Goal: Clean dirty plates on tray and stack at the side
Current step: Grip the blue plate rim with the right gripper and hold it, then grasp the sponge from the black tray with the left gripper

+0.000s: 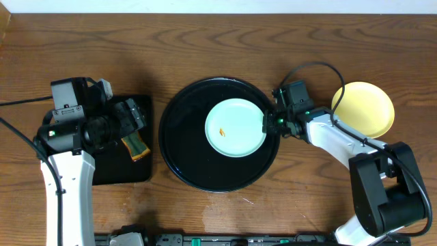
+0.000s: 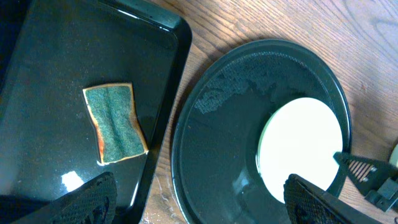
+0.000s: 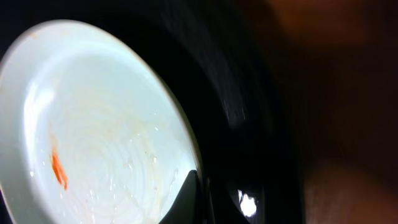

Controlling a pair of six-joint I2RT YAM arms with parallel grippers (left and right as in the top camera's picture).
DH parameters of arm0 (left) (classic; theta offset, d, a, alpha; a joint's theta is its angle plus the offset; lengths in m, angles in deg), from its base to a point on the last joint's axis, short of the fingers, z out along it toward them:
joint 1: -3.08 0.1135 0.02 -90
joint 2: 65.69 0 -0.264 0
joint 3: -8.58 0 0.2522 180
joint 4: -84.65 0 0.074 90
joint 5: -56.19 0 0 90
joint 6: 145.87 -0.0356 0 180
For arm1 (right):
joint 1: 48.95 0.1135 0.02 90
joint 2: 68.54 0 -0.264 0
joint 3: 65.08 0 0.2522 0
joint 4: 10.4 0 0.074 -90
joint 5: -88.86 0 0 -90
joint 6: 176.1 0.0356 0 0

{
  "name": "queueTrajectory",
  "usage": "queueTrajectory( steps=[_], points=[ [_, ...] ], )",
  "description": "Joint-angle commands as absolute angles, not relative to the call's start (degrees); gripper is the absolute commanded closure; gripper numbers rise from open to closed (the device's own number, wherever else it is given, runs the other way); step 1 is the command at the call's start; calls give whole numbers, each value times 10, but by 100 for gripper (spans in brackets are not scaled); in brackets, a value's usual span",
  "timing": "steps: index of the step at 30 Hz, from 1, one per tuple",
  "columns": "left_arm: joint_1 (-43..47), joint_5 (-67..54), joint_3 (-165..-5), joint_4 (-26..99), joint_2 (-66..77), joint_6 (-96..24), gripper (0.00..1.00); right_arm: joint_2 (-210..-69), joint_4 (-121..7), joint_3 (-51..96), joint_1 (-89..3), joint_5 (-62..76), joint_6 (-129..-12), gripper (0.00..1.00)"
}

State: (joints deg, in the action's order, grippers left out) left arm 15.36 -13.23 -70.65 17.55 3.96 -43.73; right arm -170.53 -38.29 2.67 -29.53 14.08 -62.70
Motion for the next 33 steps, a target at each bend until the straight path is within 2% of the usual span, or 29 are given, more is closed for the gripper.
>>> queueTrajectory(
  steps=[1, 4, 7, 8, 9, 11, 14, 17, 23, 24, 26, 29, 33],
  points=[
    [156, -139, -717, 177, 38, -438, 14, -1711, -353, 36, -299, 124, -746, 99],
    [156, -140, -717, 187, 38, -438, 13, -1711, -338, 36, -296, 122, -812, 99],
    [156, -140, -717, 186, 38, -438, 13, -1711, -347, 36, -295, 127, -813, 96],
    [156, -140, -717, 186, 38, -438, 14, -1711, -353, 36, -295, 132, -802, 71],
    [156, -140, -717, 186, 38, -438, 14, -1711, -358, 36, -295, 150, -776, 57],
    [156, -138, -717, 186, 38, -438, 14, -1711, -360, 36, -295, 169, -738, 65],
    [156, -133, -717, 176, 38, -436, 14, -1711, -368, 36, -295, 162, -628, 64],
    [156, -133, -717, 172, 38, -436, 13, -1719, -368, 36, -294, 149, -611, 62],
    [156, -133, -717, 160, 38, -420, 14, -1754, -361, 36, -295, 139, -589, 67],
    [156, -134, -717, 158, 38, -421, 14, -1755, -359, 36, -297, 142, -588, 70],
    [156, -138, -717, 156, 38, -421, 14, -1755, -356, 36, -301, 143, -588, 84],
    [156, -138, -713, 148, 40, -421, 15, -1755, -353, 36, -301, 143, -587, 99],
    [155, -220, -672, 151, 54, -400, 23, -1755, -354, 36, -301, 143, -587, 99]
  ],
)
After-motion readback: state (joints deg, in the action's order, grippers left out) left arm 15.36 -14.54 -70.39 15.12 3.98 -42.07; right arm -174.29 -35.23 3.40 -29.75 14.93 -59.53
